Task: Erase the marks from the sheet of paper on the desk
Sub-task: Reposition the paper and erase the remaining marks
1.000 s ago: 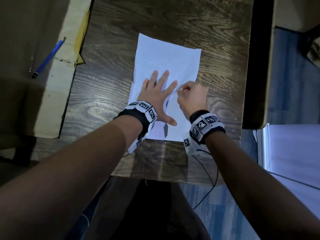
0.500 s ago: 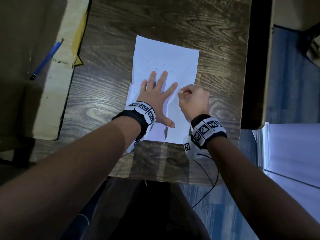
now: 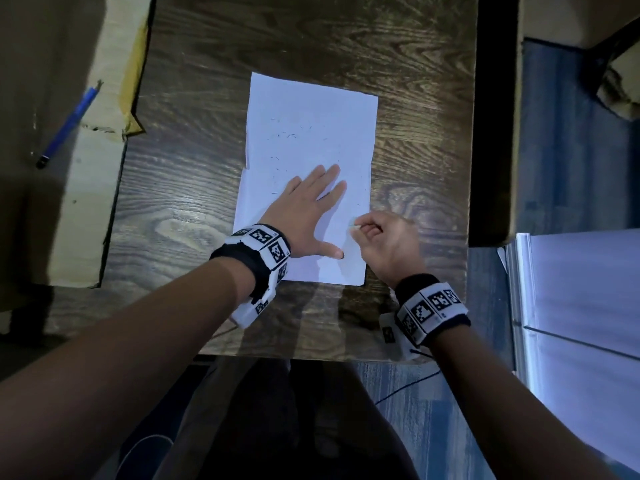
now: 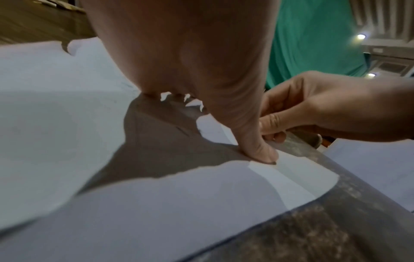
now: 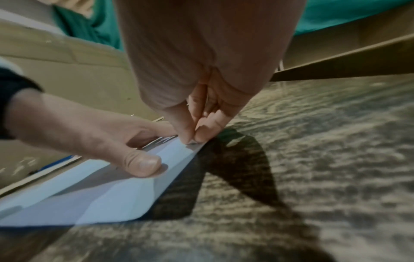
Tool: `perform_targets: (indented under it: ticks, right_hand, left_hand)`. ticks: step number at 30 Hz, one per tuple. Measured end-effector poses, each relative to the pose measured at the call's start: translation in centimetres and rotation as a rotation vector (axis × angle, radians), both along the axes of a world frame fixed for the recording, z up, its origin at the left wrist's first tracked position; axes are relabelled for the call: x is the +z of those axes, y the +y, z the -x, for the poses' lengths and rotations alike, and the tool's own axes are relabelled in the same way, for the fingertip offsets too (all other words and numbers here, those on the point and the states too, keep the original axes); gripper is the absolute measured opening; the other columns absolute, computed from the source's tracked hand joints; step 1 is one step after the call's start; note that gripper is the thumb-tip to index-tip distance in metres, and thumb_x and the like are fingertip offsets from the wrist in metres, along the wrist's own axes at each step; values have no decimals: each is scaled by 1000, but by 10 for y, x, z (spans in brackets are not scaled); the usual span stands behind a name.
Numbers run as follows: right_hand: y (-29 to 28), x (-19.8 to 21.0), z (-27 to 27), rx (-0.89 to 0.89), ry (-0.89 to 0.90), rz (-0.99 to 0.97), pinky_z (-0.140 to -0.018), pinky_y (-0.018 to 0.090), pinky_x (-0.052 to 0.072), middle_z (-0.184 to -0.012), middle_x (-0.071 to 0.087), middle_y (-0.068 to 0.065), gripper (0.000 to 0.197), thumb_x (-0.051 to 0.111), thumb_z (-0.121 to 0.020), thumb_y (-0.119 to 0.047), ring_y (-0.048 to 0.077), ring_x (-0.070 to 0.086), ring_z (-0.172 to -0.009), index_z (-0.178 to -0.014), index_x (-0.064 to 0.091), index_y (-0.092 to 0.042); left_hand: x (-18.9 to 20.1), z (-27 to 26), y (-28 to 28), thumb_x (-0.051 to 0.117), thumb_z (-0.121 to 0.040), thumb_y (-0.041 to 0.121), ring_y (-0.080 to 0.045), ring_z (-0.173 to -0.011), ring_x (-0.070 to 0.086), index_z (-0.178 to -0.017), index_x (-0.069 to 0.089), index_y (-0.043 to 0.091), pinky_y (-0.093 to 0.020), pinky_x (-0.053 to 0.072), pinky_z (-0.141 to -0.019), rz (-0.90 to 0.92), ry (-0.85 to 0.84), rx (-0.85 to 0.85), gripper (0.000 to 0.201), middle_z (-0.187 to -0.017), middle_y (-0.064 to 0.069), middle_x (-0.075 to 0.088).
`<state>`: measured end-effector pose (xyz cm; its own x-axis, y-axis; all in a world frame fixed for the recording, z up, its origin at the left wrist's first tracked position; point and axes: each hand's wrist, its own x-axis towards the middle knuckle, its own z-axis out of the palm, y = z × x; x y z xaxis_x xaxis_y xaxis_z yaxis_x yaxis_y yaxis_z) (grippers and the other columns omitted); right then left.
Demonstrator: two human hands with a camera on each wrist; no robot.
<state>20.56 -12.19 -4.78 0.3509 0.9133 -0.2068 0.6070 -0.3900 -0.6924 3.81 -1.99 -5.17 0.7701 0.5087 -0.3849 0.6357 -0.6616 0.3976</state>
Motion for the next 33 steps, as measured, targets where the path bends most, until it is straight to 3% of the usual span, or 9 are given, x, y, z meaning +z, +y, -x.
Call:
perform_targets:
  ticks: [4, 9, 13, 16, 19, 21, 23, 26, 33]
  right_hand:
    - [2, 1, 5, 69, -39, -9, -67, 21, 52, -78, 65, -2, 6, 72, -85, -12, 15, 61, -69, -90, 74, -11]
    - [-7, 2, 13, -27, -4, 47, -62, 10, 46, -72, 65, -1, 5, 73, -85, -16, 11, 58, -63, -89, 72, -13]
    - [-16, 1, 27, -89, 167, 166, -66, 11, 49, -68, 61, -6, 5, 74, -85, -17, 8, 56, -63, -88, 72, -14]
    - [-9, 4, 28, -78, 220, 187, -63, 8, 46, -69, 61, -7, 5, 73, -86, -16, 4, 55, -63, -89, 71, -13]
    - [4, 6, 23, -113, 187, 120, -65, 15, 48, -69, 59, -7, 5, 72, -87, -16, 5, 53, -61, -90, 71, -12]
    - [9, 5, 21, -85, 131, 100, -71, 20, 52, -71, 60, -5, 8, 70, -87, -17, 7, 54, -63, -93, 71, -12]
    - [10, 3, 22, -43, 87, 88, -72, 22, 53, -73, 62, -4, 10, 69, -88, -18, 8, 56, -64, -95, 71, -11]
    - [6, 2, 26, 17, 38, 74, -73, 27, 56, -77, 65, -3, 9, 68, -88, -19, 12, 61, -68, -94, 70, -12]
    - [29, 5, 26, 103, -95, 13, -71, 31, 55, -80, 67, 3, 10, 67, -87, -18, 14, 60, -68, -91, 71, -10]
  left_hand:
    - [-3, -4, -8, 59, -60, 91, -28, -149, -24, -158, -10, 19, -51, -6, -121, -25, 74, 127, 140, -162, -4, -28]
    - [4, 7, 2, 70, -54, 86, -38, -148, -25, -158, -11, 24, -55, -5, -120, -45, 127, 266, 145, -161, -13, -29]
    - [19, 30, 20, 79, -55, 75, -47, -147, -17, -158, -4, 34, -61, 5, -117, -41, 206, 420, 139, -161, -15, -25]
    - [26, 45, 30, 83, -57, 67, -47, -146, -4, -157, 9, 38, -61, 15, -118, -8, 214, 506, 127, -163, -17, -12]
    - [24, 46, 29, 85, -70, 45, -39, -147, 7, -152, 35, 31, -56, 22, -117, -58, 24, 303, 97, -163, -16, 3]
    - [21, 35, 20, 77, -80, 30, -30, -150, 11, -146, 48, 27, -50, 28, -117, 18, -106, 204, 72, -165, -9, 8]
    - [14, 24, 9, 74, -83, 42, -21, -153, 5, -150, 42, 27, -48, 23, -120, 107, -119, 203, 76, -167, -1, 4]
    - [1, 17, 1, 70, -74, 69, -19, -152, -12, -159, 13, 32, -49, 6, -121, 70, -40, 124, 109, -166, 2, -14]
    - [-2, 15, -2, 65, -64, 82, -25, -151, -19, -158, -2, 36, -52, 5, -121, -32, 62, 53, 125, -164, -1, -23]
